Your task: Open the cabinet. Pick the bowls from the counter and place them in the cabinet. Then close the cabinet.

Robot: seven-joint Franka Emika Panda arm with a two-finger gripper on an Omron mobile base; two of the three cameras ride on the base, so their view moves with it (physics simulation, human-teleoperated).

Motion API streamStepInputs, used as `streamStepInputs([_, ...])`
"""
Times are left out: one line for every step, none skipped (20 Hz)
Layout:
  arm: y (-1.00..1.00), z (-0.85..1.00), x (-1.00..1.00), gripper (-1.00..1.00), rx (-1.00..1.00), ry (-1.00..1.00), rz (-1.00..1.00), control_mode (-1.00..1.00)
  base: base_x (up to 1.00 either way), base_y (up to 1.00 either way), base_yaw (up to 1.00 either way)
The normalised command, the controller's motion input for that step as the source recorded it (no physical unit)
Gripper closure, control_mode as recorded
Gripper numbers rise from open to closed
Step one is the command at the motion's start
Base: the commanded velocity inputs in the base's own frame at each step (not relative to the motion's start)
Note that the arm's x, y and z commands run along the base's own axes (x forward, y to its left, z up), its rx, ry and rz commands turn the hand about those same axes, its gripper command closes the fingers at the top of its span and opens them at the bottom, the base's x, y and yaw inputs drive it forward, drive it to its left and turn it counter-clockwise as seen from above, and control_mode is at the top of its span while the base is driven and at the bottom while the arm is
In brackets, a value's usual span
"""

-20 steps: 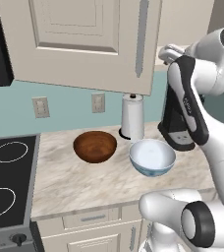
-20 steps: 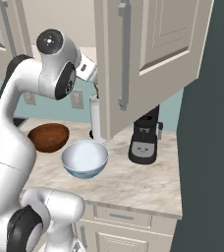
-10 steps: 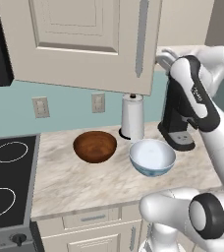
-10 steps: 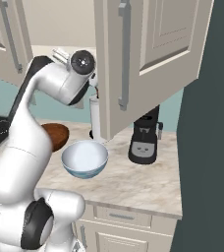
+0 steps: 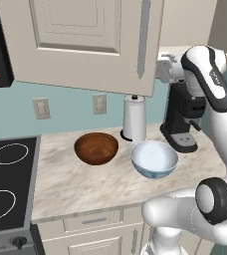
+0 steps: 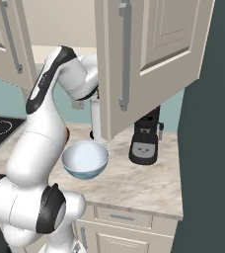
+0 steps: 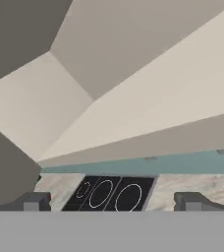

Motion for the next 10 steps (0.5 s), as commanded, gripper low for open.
streamStepInputs([0.75,0.07,0.00,-1.00,0.00,0.00,0.44,-1.00,0.00,0.00,0.00])
streamStepInputs([0.82,0.11,0.00,-1.00,0.00,0.00,0.43,-1.00,0.00,0.00,0.00])
streamStepInputs([0.82,0.12,0.00,-1.00,0.00,0.00,0.42,-1.00,0.00,0.00,0.00])
streamStepInputs([0.79,0.16,0.00,-1.00,0.00,0.00,0.39,-1.00,0.00,0.00,0.00])
streamStepInputs([0.80,0.22,0.00,-1.00,0.00,0.00,0.38,-1.00,0.00,0.00,0.00])
streamStepInputs([0.74,0.24,0.00,-1.00,0.00,0.00,0.36,-1.00,0.00,0.00,0.00])
streamStepInputs([0.70,0.27,0.00,-1.00,0.00,0.00,0.34,-1.00,0.00,0.00,0.00])
streamStepInputs([0.66,0.29,-0.12,-1.00,0.00,0.00,0.33,-1.00,0.00,0.00,0.00])
streamStepInputs([0.59,0.30,-0.26,-1.00,0.00,-0.02,0.32,-1.00,0.00,0.00,0.00])
streamStepInputs([0.57,0.29,-0.36,-1.00,0.00,-0.04,0.31,-1.00,0.00,0.00,0.00])
